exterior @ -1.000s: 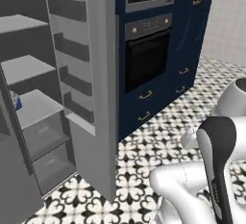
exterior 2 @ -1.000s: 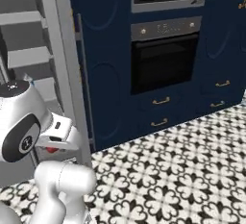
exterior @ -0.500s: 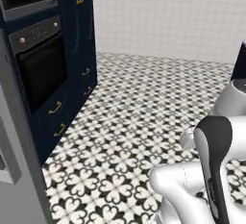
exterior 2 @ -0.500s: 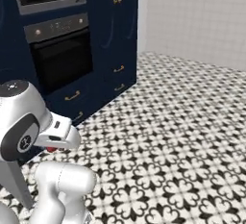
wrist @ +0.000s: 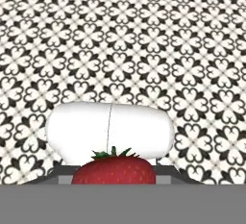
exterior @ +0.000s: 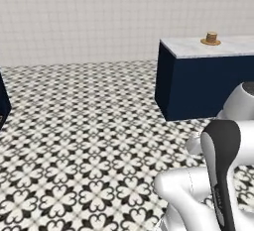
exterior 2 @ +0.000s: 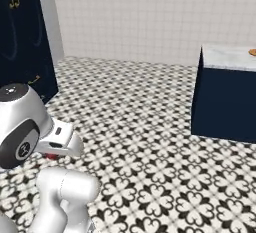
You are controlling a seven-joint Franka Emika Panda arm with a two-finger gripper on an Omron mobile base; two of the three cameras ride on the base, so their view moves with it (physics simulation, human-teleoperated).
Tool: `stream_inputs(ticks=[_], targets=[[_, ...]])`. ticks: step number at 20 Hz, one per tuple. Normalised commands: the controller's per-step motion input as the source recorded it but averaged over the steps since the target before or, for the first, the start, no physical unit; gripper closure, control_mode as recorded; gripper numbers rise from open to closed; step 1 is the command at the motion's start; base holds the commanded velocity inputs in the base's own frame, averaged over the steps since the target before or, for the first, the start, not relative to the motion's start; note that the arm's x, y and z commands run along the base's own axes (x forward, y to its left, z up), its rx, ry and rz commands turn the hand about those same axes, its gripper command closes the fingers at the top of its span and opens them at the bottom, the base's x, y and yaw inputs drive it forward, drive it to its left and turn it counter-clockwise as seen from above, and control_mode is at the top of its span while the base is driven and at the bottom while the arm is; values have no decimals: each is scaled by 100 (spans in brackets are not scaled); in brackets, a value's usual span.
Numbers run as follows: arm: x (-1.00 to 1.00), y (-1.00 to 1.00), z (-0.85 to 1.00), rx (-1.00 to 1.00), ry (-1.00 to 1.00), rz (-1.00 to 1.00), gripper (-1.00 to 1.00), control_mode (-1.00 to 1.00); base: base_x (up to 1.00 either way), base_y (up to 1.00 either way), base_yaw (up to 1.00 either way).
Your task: Take the strawberry from the fridge and place it on top of the pancake, located on the dining counter.
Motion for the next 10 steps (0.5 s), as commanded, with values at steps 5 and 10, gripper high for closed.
stream_inputs(ticks=[5,10], targets=[[0,0,0,0,0,0,100,100,100,-3,-21],[0,0,0,0,0,0,100,100,100,6,0]])
